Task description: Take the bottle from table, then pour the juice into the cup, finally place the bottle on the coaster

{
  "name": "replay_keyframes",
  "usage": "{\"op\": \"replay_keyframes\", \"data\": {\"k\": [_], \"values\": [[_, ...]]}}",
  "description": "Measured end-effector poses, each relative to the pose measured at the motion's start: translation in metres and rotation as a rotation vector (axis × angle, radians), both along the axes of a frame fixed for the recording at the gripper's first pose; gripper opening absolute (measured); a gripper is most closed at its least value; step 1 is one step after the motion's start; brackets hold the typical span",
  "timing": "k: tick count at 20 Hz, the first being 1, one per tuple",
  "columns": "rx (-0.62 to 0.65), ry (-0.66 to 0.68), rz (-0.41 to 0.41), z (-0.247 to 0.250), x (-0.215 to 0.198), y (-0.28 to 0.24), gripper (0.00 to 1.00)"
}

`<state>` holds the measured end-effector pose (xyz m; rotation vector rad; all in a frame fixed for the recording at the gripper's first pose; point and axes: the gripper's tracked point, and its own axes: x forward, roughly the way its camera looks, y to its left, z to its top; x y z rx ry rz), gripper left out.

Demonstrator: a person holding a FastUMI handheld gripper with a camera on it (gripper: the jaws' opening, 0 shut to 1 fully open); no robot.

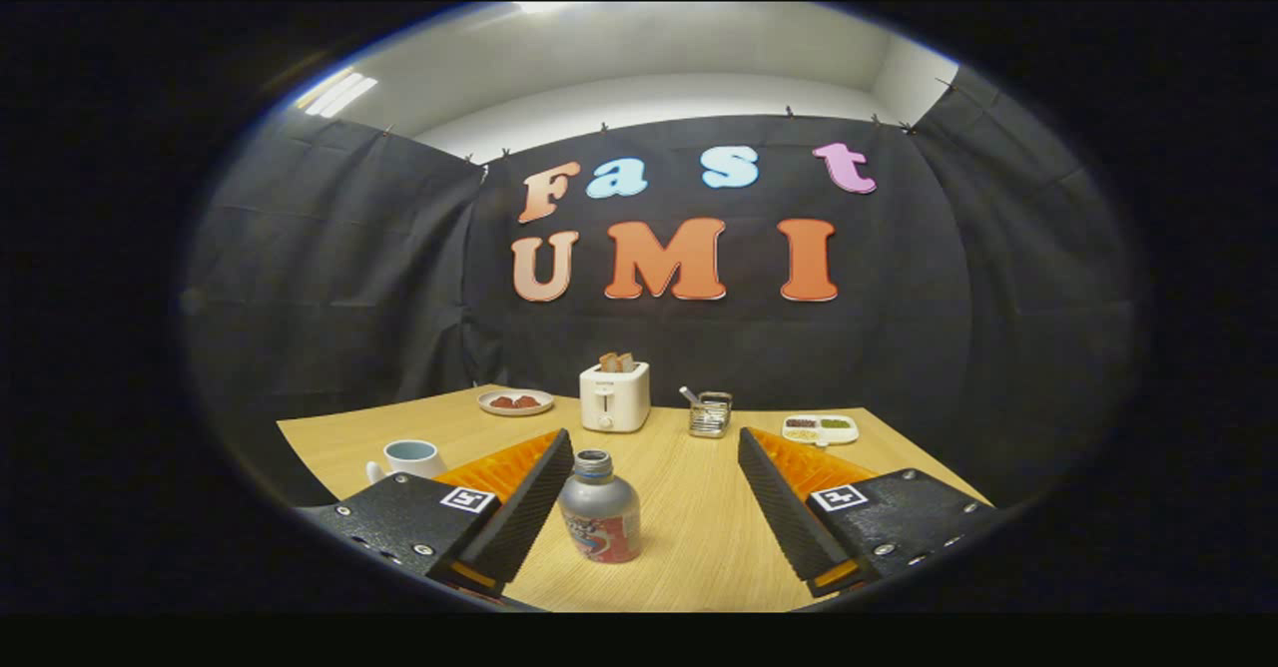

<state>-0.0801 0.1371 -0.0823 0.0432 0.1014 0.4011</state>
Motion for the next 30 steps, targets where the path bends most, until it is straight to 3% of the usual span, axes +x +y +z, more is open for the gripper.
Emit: {"op": "replay_keyframes", "data": {"k": [10, 20, 27, 30], "values": [[-0.032, 0.106, 0.065, -0.064, -0.004, 0.033, 0.99], [0.019, 0.242, 0.051, -0.113, 0.004, 0.046, 0.99], [0.021, 0.305, 0.031, -0.136, 0.009, 0.058, 0.9], [0.023, 0.307, 0.025, -0.136, 0.011, 0.06, 0.81]]}}
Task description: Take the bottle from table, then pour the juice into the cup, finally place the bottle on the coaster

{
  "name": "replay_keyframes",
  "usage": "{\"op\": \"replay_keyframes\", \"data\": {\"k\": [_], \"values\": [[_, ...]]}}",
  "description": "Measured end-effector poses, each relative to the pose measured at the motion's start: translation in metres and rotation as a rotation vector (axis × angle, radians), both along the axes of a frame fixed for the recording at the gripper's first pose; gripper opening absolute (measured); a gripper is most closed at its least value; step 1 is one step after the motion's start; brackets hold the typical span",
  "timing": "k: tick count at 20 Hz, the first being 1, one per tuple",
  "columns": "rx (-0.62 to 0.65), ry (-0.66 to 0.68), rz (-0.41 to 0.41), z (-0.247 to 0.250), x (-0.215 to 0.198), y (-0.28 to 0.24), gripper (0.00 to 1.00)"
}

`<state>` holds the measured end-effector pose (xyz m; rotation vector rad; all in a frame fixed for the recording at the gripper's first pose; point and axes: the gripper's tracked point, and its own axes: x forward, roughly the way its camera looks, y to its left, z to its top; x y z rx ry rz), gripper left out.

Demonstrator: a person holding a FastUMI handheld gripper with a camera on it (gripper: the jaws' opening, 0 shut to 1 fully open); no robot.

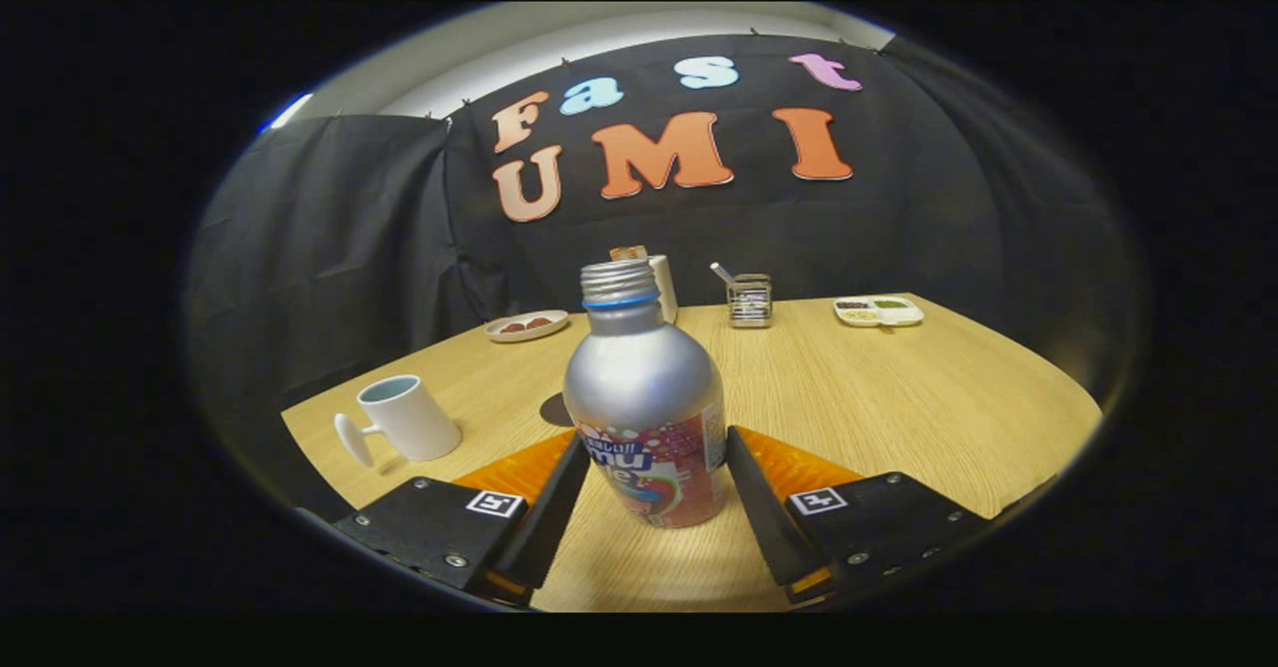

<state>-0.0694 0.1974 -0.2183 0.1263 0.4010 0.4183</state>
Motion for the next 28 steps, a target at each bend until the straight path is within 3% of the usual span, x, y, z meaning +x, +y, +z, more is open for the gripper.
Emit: {"op": "replay_keyframes", "data": {"k": [6, 12, 21, 28], "values": [[-0.062, 0.018, 0.006, 0.001, 0.005, 0.005, 0.8], [-0.165, -0.073, -0.019, 0.027, 0.02, 0.006, 0.78], [-0.451, -0.255, -0.058, 0.061, 0.043, 0.011, 0.77], [-0.68, -0.422, -0.023, 0.076, 0.047, 0.046, 0.77]]}}
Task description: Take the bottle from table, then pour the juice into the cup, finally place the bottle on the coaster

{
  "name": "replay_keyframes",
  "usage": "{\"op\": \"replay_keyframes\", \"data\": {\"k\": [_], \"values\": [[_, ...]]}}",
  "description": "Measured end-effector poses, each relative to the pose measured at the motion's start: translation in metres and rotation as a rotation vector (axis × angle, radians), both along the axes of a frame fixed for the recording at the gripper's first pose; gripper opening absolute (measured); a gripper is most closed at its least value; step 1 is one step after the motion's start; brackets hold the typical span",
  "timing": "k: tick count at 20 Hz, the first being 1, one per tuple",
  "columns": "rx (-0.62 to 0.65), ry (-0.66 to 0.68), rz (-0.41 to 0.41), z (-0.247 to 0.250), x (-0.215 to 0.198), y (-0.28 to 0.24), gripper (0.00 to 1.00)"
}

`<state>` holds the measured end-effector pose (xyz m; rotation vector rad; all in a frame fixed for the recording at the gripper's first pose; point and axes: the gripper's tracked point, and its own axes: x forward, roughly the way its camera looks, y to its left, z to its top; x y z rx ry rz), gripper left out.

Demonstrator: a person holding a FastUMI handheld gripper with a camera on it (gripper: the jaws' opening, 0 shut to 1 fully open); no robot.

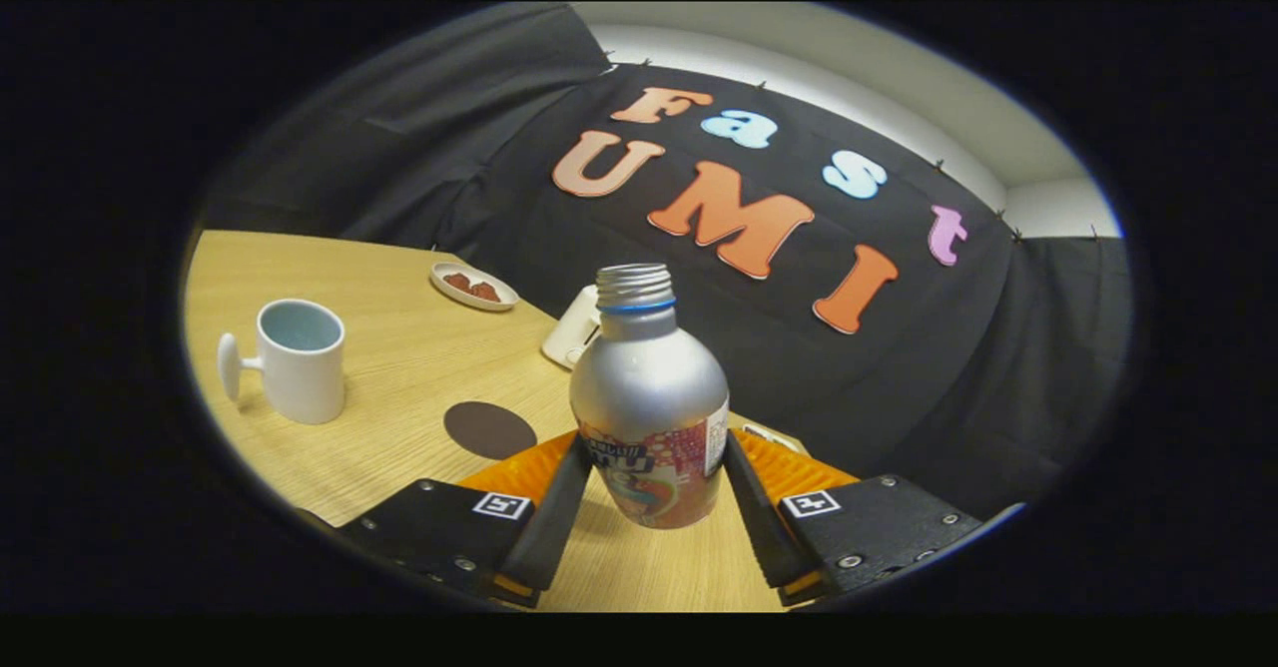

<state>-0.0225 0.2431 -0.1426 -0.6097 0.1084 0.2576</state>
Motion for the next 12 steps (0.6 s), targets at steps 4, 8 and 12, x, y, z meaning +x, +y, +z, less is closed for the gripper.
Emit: {"op": "replay_keyframes", "data": {"k": [4, 8, 12], "values": [[-0.14, -0.082, 0.025, 0.004, 0.006, 0.021, 0.76], [-0.276, -0.182, 0.04, 0.01, 0.007, 0.035, 0.76], [-0.41, -0.287, 0.09, 0.018, 0.002, 0.053, 0.76]]}}
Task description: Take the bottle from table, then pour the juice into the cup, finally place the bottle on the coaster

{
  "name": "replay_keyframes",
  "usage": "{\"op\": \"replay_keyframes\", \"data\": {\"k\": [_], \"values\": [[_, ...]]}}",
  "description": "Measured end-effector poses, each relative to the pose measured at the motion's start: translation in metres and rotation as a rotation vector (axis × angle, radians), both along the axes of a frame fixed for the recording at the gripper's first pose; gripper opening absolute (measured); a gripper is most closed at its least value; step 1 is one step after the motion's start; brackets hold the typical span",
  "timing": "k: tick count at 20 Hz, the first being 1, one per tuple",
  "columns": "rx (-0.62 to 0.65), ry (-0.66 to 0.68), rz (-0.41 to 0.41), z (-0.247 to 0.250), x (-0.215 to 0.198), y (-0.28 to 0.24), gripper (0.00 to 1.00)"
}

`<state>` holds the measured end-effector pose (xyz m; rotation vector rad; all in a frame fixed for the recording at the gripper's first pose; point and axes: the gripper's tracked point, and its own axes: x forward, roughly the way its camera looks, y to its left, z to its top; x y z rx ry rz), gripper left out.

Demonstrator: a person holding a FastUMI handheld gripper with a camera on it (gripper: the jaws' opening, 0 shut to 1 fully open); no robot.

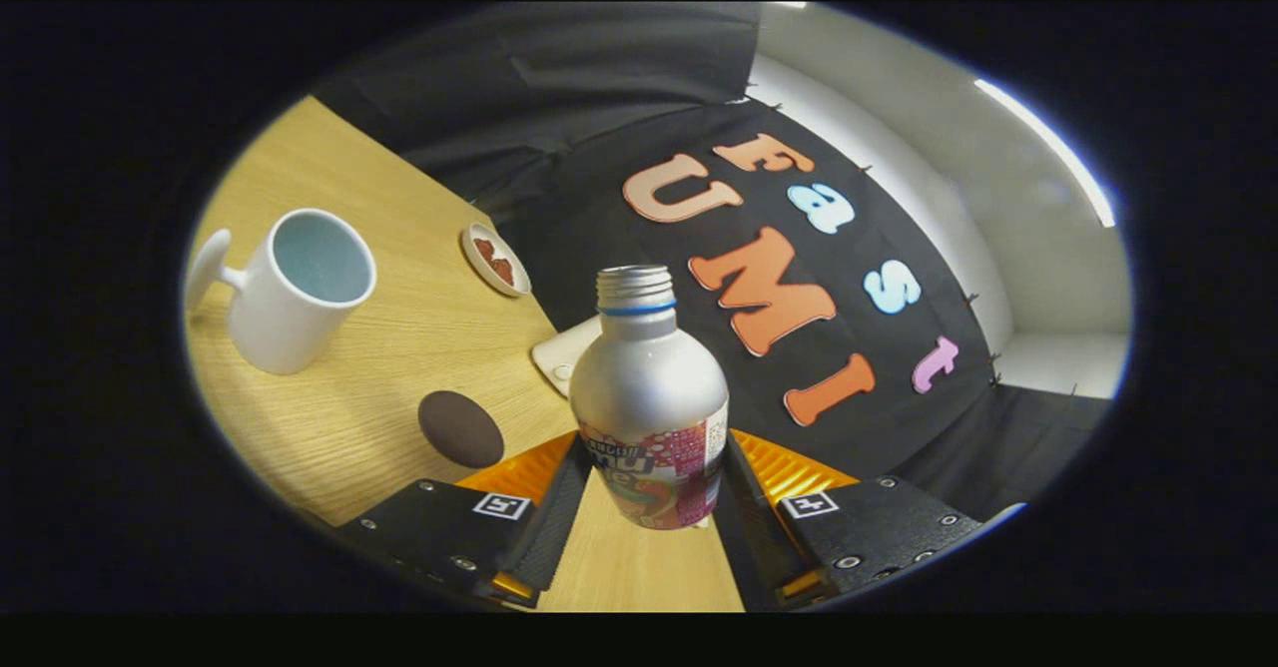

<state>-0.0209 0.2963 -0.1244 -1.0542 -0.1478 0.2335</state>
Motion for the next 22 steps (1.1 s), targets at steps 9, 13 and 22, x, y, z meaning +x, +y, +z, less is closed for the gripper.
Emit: {"op": "replay_keyframes", "data": {"k": [9, 13, 22], "values": [[-0.282, -0.172, 0.097, 0.001, -0.018, 0.03, 0.76], [-0.361, -0.244, 0.114, 0.008, -0.011, 0.035, 0.76], [-0.448, -0.314, 0.133, 0.02, -0.007, 0.046, 0.76]]}}
